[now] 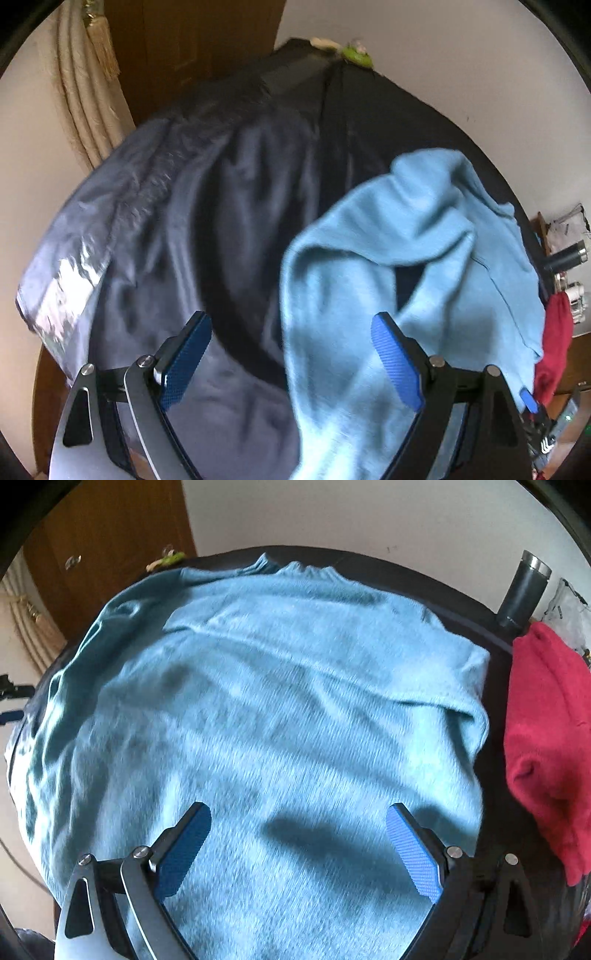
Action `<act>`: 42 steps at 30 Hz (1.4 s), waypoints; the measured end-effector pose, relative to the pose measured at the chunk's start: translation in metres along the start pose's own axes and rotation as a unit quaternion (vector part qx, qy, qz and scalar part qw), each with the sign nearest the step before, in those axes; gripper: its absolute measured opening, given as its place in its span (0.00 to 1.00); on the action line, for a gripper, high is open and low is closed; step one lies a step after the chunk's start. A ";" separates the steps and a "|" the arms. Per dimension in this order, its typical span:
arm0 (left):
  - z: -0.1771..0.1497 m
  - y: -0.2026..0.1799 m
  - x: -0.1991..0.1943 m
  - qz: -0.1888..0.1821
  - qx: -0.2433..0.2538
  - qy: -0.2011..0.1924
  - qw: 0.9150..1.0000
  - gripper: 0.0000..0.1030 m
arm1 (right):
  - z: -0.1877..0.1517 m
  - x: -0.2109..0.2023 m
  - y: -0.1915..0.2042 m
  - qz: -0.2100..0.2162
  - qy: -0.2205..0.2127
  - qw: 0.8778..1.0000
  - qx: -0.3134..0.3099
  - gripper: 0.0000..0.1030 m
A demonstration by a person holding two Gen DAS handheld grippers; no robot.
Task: Fold clothes
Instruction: 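Grasp the opposite side edge with the left gripper and fold it inward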
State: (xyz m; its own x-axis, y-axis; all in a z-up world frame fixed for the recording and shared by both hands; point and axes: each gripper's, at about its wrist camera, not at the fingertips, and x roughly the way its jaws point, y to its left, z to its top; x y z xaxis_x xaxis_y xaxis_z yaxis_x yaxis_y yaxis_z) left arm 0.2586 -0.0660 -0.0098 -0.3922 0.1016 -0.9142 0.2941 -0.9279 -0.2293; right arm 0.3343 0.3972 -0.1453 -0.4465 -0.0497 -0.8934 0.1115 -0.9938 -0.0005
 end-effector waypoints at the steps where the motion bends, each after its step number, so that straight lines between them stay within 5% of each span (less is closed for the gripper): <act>1: 0.001 0.001 0.002 0.000 0.004 -0.003 1.000 0.88 | -0.002 0.000 0.001 -0.001 0.002 1.000 -0.002 0.94; 11: 0.000 -0.040 0.040 0.000 0.069 -0.011 0.998 0.86 | -0.019 0.001 0.003 -0.016 0.019 1.000 -0.008 0.94; 14: -0.001 -0.047 0.043 0.018 0.079 -0.011 0.997 0.77 | -0.023 0.004 0.000 -0.017 0.025 1.000 0.001 0.94; 22: 0.005 -0.046 0.030 0.023 0.049 -0.004 0.999 0.15 | -0.020 0.010 0.002 -0.020 0.025 0.999 -0.001 0.94; 25: 0.006 -0.042 0.014 0.004 0.033 -0.014 0.999 0.06 | -0.018 0.012 0.001 -0.019 0.022 1.000 0.001 0.96; 37: 0.046 -0.006 -0.109 0.010 -0.014 -0.158 0.987 0.06 | -0.020 0.012 -0.007 -0.015 0.007 1.000 -0.001 0.99; 42: 0.067 -0.005 -0.117 0.037 0.000 -0.191 0.981 0.06 | -0.028 0.009 -0.005 -0.015 0.003 1.000 -0.001 0.99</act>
State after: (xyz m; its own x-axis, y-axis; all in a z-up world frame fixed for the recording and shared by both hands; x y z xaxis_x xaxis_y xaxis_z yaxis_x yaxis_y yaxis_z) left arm 0.2443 -0.0972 0.1207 -0.6677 -0.1077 -0.7366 0.3337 -0.9278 -0.1669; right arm 0.3544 0.4041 -0.1661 -0.4436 -0.0198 -0.8960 0.1005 -0.9946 -0.0278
